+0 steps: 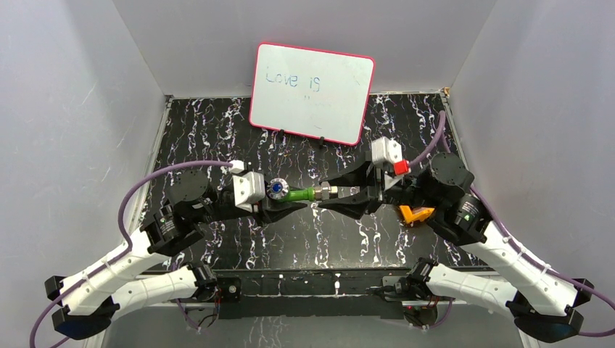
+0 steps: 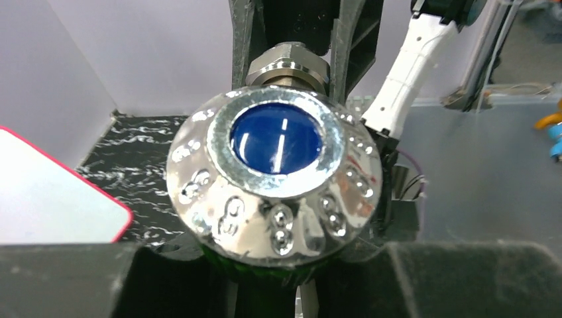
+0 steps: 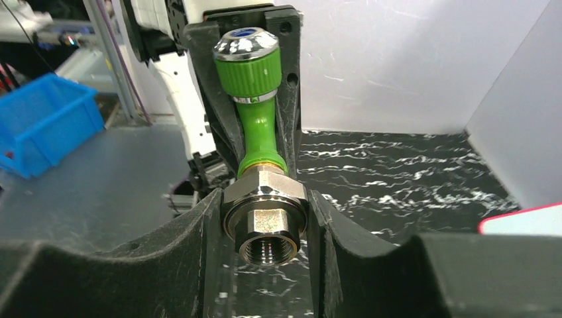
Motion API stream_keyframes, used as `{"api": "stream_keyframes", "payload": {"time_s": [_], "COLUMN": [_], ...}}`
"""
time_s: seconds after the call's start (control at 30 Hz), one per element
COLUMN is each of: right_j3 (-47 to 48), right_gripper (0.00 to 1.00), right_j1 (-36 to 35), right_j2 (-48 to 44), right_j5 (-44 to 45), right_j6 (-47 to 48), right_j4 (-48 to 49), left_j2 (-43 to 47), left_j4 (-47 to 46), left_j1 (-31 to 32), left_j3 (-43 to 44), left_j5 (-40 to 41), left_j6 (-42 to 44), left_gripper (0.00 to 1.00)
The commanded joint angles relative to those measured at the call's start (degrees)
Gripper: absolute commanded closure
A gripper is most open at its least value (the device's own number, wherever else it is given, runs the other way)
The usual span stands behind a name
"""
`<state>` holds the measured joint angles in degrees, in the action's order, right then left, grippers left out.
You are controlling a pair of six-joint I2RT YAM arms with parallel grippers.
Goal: Install the water faucets
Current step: Screw the water faucet onto the adaptor.
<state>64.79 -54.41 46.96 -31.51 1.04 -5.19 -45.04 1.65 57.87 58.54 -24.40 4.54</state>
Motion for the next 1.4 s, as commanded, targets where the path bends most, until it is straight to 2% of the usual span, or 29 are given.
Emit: {"api": "stream_keyframes", "payload": {"time_s": [0.0, 0.13, 0.3, 0.4, 0.53, 0.8, 1.0, 1.2, 1.37], "right_j3": [1.3, 3.0, 2.8, 2.3, 0.9, -3.9, -6.2, -4.7, -2.3], "right_gripper": [0.90, 0.90, 0.82, 0.71, 0.47, 0.23, 0.18, 0.16, 0.16], "right_j1": [-0.1, -0.1, -0.1, -0.1, -0.1, -0.1, -0.1, -0.1, -0.1], "right_j2": [0.8, 1.6, 1.4, 1.0, -0.1, -3.7, -5.6, -6.1, -6.1], "right_j5": [4.9, 8.4, 11.4, 11.7, 11.6, 11.8, 11.2, 9.2, 1.6], "right_j6": [-13.0, -19.2, -24.6, -25.1, -22.2, -19.0, -15.6, -2.0, 13.2], "right_j4": [3.3, 1.2, 1.3, 1.7, 4.5, 16.2, 22.7, 23.3, 17.0], "left_j2": [2.2, 2.3, 2.6, 2.7, 2.8, 3.7, 5.3, 3.6, 2.4], "left_j4": [-6.0, -6.0, -6.6, -6.8, -6.9, -7.3, -9.3, -3.9, 0.8], "left_j1": [0.1, 0.1, 0.2, 0.1, 0.1, 0.2, 0.1, 0.1, 0.1], "left_j3": [1.8, 2.1, 1.8, 1.7, 1.6, 0.7, -1.4, 2.2, 5.3], "left_j5": [-0.2, 0.1, 0.2, 0.4, 0.5, 2.0, 3.4, 6.3, 6.2], "left_j6": [11.5, 15.6, 17.6, 17.5, 17.2, 14.4, 9.2, -3.5, -13.2], "left_gripper": [1.00, 1.00, 1.00, 1.00, 1.00, 1.00, 1.00, 1.00, 1.00]}}
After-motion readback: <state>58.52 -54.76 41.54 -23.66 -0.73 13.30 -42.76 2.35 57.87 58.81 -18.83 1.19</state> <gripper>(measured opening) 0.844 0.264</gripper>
